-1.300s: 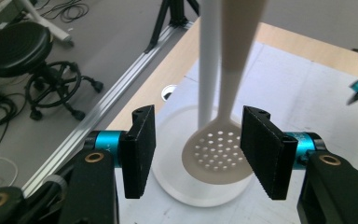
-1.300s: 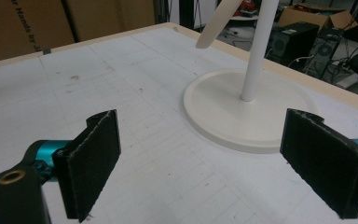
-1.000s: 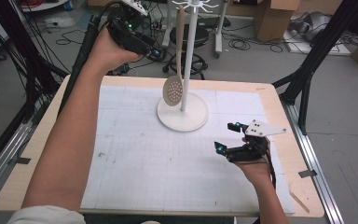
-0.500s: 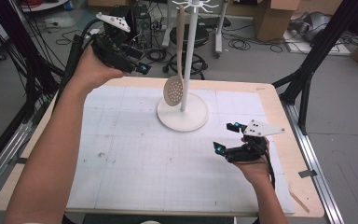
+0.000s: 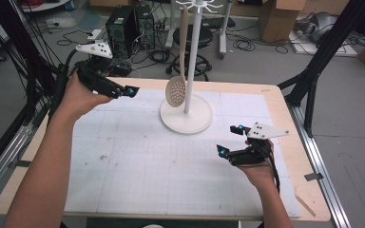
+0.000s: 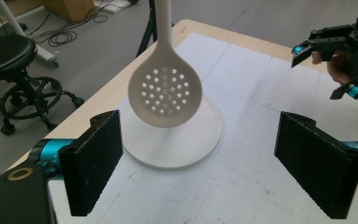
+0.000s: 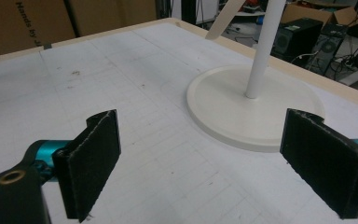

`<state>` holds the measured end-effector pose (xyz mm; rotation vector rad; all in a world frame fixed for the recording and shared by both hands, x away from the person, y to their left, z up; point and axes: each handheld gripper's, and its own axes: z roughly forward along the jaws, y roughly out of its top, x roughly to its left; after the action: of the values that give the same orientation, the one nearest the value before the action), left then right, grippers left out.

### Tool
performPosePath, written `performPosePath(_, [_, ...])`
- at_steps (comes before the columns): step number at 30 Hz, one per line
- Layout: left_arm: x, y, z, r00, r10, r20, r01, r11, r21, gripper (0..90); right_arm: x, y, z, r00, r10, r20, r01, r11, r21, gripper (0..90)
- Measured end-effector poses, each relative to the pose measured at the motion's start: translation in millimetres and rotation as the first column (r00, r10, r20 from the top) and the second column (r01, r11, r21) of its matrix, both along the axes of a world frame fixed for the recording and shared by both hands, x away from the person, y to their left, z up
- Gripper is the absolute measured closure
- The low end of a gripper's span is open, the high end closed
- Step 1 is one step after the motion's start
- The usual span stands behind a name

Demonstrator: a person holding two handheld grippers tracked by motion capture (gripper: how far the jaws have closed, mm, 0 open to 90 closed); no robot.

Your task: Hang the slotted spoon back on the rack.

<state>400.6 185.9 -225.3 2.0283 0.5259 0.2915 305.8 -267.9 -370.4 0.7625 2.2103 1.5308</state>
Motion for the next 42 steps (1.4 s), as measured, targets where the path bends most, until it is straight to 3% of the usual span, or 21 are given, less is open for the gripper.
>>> performPosePath(4, [-8.9, 7.4, -14.7, 1.0, 0.007, 0.003, -0.007, 0.9998, -0.021, 13.4, 0.3, 0.0, -0.1, 1.0, -0.001, 0.0, 0.001, 1.0, -0.001, 10.6])
performPosePath(17, [-29.5, 24.7, -73.2, 0.9991, 0.036, -0.021, -0.036, 0.9992, -0.016, 8.0, 2.2, 0.1, -1.5, 1.0, -0.003, -0.001, 0.003, 1.0, -0.006, 10.6])
performPosePath(29, [-62.6, 46.3, -113.2, 0.9971, 0.069, -0.031, -0.072, 0.9927, -0.097, 5.6, 2.8, -3.1, -1.4, 1.0, -0.004, -0.006, 0.004, 1.0, 0.002, 10.6])
performPosePath(30, [-62.0, 47.3, -115.8, 0.997, 0.065, -0.042, -0.069, 0.9924, -0.102, 5.6, 3.3, -3.6, -1.5, 1.0, -0.005, -0.001, 0.005, 1.0, 0.006, 10.6])
performPosePath(32, [-61.0, 48.8, -118.2, 0.9958, 0.08, -0.045, -0.083, 0.9938, -0.074, 5.5, 3.8, -4.5, -1.6, 1.0, -0.006, -0.005, 0.006, 1.0, 0.013, 10.6])
performPosePath(37, [-62.7, 50.6, -123.7, 0.9955, 0.078, -0.054, -0.082, 0.9925, -0.09, 1.7, 5.4, -6.5, -3.0, 0.9999, -0.007, -0.009, 0.007, 1.0, 0.016, 10.6])
performPosePath(42, [-66.5, 50.7, -122.1, 0.9966, 0.078, -0.028, -0.08, 0.9929, -0.088, 1.6, 7.4, -6.0, -6.1, 0.9997, -0.002, -0.025, 0.002, 1.0, 0.014, 10.6])
